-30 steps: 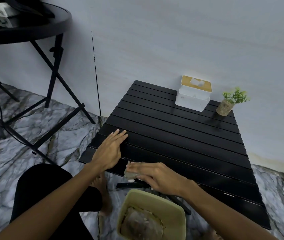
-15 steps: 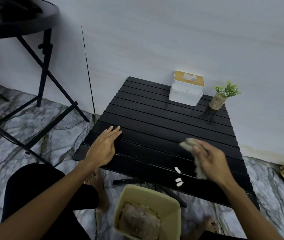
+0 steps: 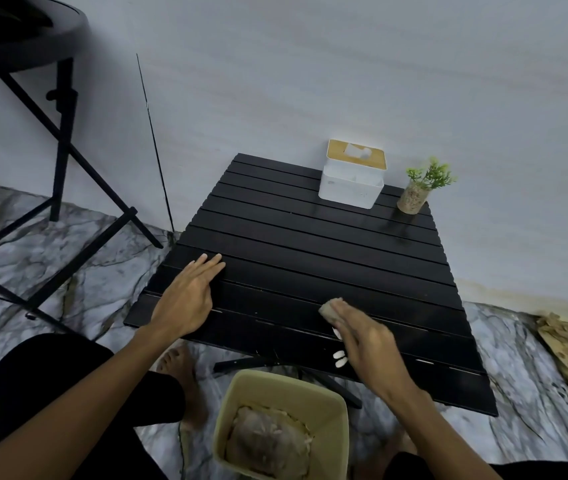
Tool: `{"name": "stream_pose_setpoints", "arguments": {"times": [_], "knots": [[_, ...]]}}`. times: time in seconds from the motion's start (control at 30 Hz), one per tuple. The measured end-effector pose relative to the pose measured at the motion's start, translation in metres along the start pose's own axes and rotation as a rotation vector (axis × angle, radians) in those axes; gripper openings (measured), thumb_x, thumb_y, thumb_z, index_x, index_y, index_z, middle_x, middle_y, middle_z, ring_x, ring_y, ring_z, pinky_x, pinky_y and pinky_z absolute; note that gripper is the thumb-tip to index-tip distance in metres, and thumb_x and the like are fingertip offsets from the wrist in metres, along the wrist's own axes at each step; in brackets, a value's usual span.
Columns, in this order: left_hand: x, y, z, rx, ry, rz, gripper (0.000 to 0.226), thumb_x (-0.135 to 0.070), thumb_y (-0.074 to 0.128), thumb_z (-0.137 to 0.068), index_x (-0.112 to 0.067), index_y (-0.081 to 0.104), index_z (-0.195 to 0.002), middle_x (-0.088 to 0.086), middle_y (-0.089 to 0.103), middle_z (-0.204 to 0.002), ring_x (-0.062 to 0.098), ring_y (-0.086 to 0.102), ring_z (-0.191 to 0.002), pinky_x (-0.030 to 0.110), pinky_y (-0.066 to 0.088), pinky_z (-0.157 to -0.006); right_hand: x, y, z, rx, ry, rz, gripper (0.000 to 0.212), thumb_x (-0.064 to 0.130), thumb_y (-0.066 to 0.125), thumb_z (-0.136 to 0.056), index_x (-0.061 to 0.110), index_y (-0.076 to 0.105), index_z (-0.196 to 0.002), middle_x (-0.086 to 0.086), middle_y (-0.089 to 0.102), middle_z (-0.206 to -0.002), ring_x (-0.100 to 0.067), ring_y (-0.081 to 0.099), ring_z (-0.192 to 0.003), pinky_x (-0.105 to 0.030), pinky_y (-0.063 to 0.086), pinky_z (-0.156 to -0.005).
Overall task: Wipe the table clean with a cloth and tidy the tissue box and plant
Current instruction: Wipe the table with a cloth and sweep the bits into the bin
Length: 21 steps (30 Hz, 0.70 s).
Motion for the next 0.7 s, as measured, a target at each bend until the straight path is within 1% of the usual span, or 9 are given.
{"name": "stream_pose_setpoints", "arguments": {"times": [0.07,0.17,0.23,0.33,0.4,0.47,0.57,0.63,0.7], "knots": [[0.001,0.0,0.0,0.002,-0.002,-0.002,0.052,0.006,0.042,-0.092,-0.008,0.046,-0.142,0.004,0.039,-0.152,0.02,0.026,-0.144,0.031,0.014,-0.12,0.015,0.013,0.01,0.069,-0.006,-0.079,0.044,0.009,0.061,-0.099,0.019,0.055,-0.142,0.002,0.057,-0.144,-0.006,0.064,-0.116,-0.015,0.056,-0.089],[0.001,0.0,0.0,0.003,-0.006,-0.001,0.052,0.006,0.043,-0.092,-0.008,0.046,-0.142,0.004,0.039,-0.152,0.02,0.026,-0.144,0.031,0.014,-0.12,0.035,0.023,0.022,0.12,-0.095,-0.04,0.041,0.02,0.055,-0.103,0.024,0.053,-0.144,0.011,0.052,-0.147,-0.001,0.051,-0.135,-0.022,0.047,-0.107],[0.001,0.0,0.0,0.001,-0.005,0.002,0.052,0.006,0.043,-0.092,-0.008,0.046,-0.142,0.004,0.039,-0.151,0.02,0.026,-0.144,0.029,0.013,-0.119,0.042,0.03,0.03,0.2,-0.099,-0.06,0.042,0.029,0.048,-0.105,0.028,0.049,-0.147,0.013,0.05,-0.15,0.003,0.046,-0.137,-0.022,0.044,-0.11],[0.001,0.0,0.0,0.001,-0.011,0.01,0.052,0.007,0.042,-0.092,-0.008,0.045,-0.142,0.004,0.039,-0.152,0.019,0.026,-0.145,0.029,0.013,-0.119,0.05,0.031,0.037,0.275,-0.065,-0.206,0.04,0.033,0.047,-0.107,0.026,0.053,-0.145,0.016,0.056,-0.145,0.004,0.049,-0.134,-0.02,0.045,-0.108],[0.001,0.0,0.0,0.002,-0.014,0.012,0.052,0.007,0.042,-0.092,-0.008,0.045,-0.142,0.004,0.039,-0.152,0.019,0.026,-0.145,0.03,0.013,-0.12,0.048,0.022,0.038,0.253,0.022,-0.363,0.036,0.028,0.052,-0.105,0.022,0.058,-0.141,0.018,0.061,-0.138,0.0,0.055,-0.13,-0.021,0.046,-0.106],[0.001,-0.001,0.0,0.005,-0.019,0.015,0.052,0.006,0.041,-0.093,-0.008,0.045,-0.142,0.003,0.038,-0.152,0.018,0.025,-0.145,0.03,0.013,-0.12,0.036,0.006,0.034,0.168,0.155,-0.492,0.033,0.02,0.055,-0.103,0.023,0.063,-0.135,0.02,0.065,-0.132,-0.002,0.059,-0.127,-0.022,0.049,-0.103],[0.001,-0.001,0.0,0.004,-0.018,0.009,0.052,0.005,0.041,-0.093,-0.009,0.044,-0.143,0.002,0.038,-0.152,0.017,0.024,-0.145,0.028,0.011,-0.119,-0.005,-0.034,0.025,-0.105,0.341,-0.518,0.03,0.021,0.057,-0.102,0.039,0.066,-0.124,0.029,0.067,-0.124,-0.003,0.066,-0.116,-0.025,0.058,-0.09],[0.0,-0.001,0.0,0.001,-0.02,0.008,0.051,0.004,0.041,-0.093,-0.01,0.044,-0.143,0.002,0.038,-0.152,0.017,0.024,-0.145,0.027,0.01,-0.119,-0.045,-0.068,0.019,-0.329,0.425,-0.331,0.027,0.024,0.056,-0.103,0.037,0.067,-0.123,0.024,0.066,-0.125,-0.008,0.068,-0.113,-0.029,0.056,-0.094],[0.0,-0.001,0.0,-0.003,-0.023,0.009,0.051,0.005,0.041,-0.093,-0.009,0.045,-0.143,0.002,0.038,-0.152,0.017,0.025,-0.145,0.027,0.01,-0.119,-0.092,-0.087,0.015,-0.427,0.542,-0.105,0.03,0.021,0.053,-0.104,0.022,0.064,-0.132,0.007,0.066,-0.129,-0.02,0.064,-0.12,-0.035,0.048,-0.104]]}}
Point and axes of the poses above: each hand's wrist, its own z-axis away from the middle knuckle, its own y-axis out of the palm, x = y × z, the point moved 9 cm from there along -z, towards the middle knuckle
